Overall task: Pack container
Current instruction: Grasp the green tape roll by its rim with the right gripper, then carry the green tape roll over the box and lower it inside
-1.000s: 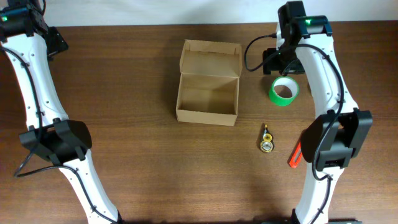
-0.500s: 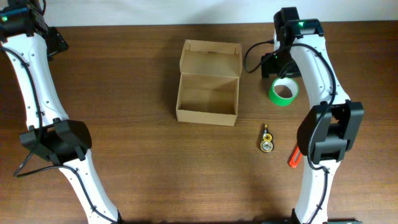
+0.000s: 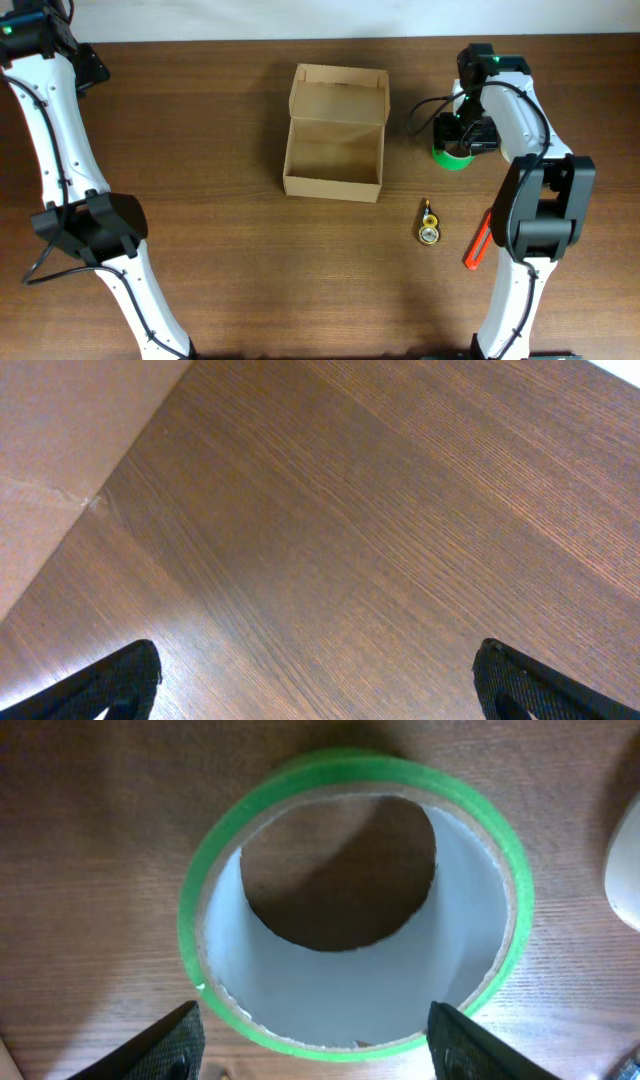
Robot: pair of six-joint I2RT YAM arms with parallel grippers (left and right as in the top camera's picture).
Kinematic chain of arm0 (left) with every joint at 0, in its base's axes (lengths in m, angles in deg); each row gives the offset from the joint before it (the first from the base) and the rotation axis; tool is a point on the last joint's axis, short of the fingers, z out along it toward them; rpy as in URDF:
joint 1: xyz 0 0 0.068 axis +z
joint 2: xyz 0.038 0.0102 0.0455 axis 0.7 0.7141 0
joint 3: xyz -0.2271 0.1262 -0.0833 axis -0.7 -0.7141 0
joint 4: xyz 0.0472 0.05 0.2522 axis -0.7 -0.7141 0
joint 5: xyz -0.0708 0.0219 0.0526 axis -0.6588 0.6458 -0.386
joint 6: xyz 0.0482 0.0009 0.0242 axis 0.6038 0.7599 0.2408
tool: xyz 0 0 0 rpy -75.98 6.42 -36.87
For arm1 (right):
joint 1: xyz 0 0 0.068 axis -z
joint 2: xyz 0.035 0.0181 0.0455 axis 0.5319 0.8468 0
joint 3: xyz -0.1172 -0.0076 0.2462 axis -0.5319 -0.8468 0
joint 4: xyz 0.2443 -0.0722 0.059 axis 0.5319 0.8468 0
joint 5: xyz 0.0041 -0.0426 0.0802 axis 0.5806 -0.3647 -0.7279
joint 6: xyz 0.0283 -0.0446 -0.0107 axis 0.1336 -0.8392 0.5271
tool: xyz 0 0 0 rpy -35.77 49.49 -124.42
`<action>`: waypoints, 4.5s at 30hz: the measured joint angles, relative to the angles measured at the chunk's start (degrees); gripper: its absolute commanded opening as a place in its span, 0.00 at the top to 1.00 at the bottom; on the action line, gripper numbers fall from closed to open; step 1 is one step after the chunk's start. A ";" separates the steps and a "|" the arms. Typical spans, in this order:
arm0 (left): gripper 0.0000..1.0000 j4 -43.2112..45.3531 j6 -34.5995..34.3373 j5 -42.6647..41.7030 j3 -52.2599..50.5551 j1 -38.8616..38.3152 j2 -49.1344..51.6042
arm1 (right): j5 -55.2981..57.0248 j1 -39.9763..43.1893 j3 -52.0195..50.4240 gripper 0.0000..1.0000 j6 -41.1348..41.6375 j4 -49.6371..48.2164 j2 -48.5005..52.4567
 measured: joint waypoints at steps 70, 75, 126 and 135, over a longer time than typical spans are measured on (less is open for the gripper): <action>0.00 0.02 0.02 -0.02 0.00 0.00 0.00 | -6.51 -1.05 -6.88 0.96 1.97 -6.05 -25.70; 0.00 0.02 0.15 -0.02 0.00 0.00 0.00 | -6.58 -5.95 -4.52 0.96 1.14 -2.95 -33.03; 0.00 0.02 0.17 -0.02 0.00 0.00 0.00 | -19.58 -31.01 -0.37 0.96 -0.15 -12.90 -7.28; 0.00 0.02 0.17 -0.02 0.00 0.00 0.00 | -19.34 -31.43 -0.37 0.96 -0.15 -15.87 -5.07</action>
